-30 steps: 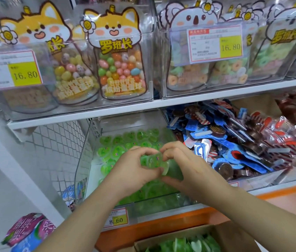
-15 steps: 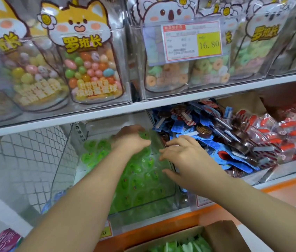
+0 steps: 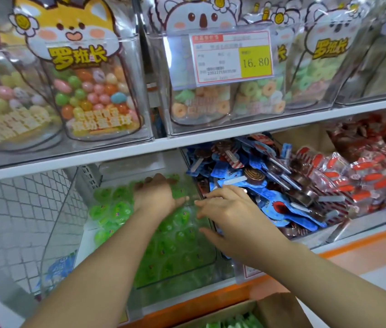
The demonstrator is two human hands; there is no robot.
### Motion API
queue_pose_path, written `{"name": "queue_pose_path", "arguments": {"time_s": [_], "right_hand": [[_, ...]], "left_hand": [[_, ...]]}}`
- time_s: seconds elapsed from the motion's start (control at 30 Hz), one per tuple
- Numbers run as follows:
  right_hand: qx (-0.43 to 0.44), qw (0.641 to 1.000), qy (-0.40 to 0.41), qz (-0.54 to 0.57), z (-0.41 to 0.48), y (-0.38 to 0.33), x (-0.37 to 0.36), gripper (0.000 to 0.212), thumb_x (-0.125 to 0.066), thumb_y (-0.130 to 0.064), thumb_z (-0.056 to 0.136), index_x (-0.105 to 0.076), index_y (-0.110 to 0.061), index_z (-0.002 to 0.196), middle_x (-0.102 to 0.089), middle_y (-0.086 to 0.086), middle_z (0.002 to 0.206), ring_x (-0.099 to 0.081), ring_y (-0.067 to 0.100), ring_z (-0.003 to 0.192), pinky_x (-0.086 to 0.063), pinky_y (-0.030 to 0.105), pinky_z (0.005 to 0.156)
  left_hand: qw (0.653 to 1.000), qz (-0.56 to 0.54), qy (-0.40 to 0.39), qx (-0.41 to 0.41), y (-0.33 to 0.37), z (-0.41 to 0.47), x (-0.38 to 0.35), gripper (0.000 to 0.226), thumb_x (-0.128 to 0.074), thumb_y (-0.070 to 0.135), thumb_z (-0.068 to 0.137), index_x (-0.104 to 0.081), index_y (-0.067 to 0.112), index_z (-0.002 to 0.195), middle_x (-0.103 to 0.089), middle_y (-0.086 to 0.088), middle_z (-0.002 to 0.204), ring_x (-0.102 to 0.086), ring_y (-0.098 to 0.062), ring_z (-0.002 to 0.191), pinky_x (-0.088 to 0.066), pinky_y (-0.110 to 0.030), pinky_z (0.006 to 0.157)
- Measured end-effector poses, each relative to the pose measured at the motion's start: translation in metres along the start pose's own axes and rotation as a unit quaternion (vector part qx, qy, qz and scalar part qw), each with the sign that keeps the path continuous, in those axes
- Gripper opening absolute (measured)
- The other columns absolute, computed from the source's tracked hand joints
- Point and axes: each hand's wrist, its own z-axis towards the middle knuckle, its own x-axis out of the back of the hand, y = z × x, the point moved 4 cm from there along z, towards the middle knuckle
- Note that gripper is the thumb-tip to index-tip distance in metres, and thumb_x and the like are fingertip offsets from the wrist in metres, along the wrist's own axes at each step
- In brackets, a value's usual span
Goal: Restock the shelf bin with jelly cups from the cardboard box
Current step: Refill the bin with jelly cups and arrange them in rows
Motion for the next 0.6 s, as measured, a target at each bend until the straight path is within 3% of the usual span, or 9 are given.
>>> {"name": "queue_pose_path", "arguments": {"time_s": [0.13, 0.27, 0.4, 0.6], "right_hand": [[0.000, 1.000, 0.018, -0.001, 0.000, 0.000, 0.001, 0.020, -0.064, -0.028, 0.068, -0.072, -0.017, 0.082, -0.072, -0.007, 0.092, -0.064, 0.021, 0.089, -0.047, 0.036, 0.088], [0.009, 1.000, 0.022, -0.003, 0.001, -0.004, -0.001, 0.018, -0.064, -0.026, 0.067, -0.071, -0.017, 0.081, -0.071, -0.007, 0.091, -0.063, 0.021, 0.087, -0.047, 0.035, 0.087], [0.008, 1.000, 0.016, -0.006, 0.000, -0.004, -0.001, 0.017, -0.064, -0.026, 0.068, -0.071, -0.017, 0.081, -0.071, -0.007, 0.093, -0.063, 0.021, 0.087, -0.046, 0.033, 0.086], [0.010, 1.000, 0.012, -0.013, -0.001, -0.005, 0.000, 0.017, -0.063, -0.028, 0.068, -0.071, -0.018, 0.080, -0.072, -0.006, 0.094, -0.063, 0.021, 0.087, -0.048, 0.035, 0.087]], "left_hand": [[0.996, -0.015, 0.019, -0.085, -0.010, -0.008, 0.004, 0.054, -0.047, 0.058, 0.089, -0.042, 0.034, 0.138, -0.041, 0.002, 0.144, -0.043, -0.021, 0.128, -0.033, -0.036, 0.104], [0.979, 0.023, -0.067, -0.189, -0.011, -0.027, -0.012, 0.058, -0.038, 0.045, 0.098, -0.016, 0.031, 0.150, -0.007, 0.003, 0.160, -0.011, -0.020, 0.146, -0.010, -0.048, 0.117], [0.974, 0.032, -0.141, -0.173, -0.013, -0.032, -0.025, 0.066, -0.033, 0.044, 0.100, 0.007, 0.033, 0.150, 0.014, 0.001, 0.159, 0.006, -0.019, 0.147, 0.001, -0.048, 0.117], [0.977, 0.044, -0.148, -0.148, -0.004, -0.030, -0.032, 0.067, -0.030, 0.045, 0.100, 0.015, 0.032, 0.149, 0.018, -0.003, 0.158, 0.002, -0.024, 0.147, 0.002, -0.049, 0.118]]}}
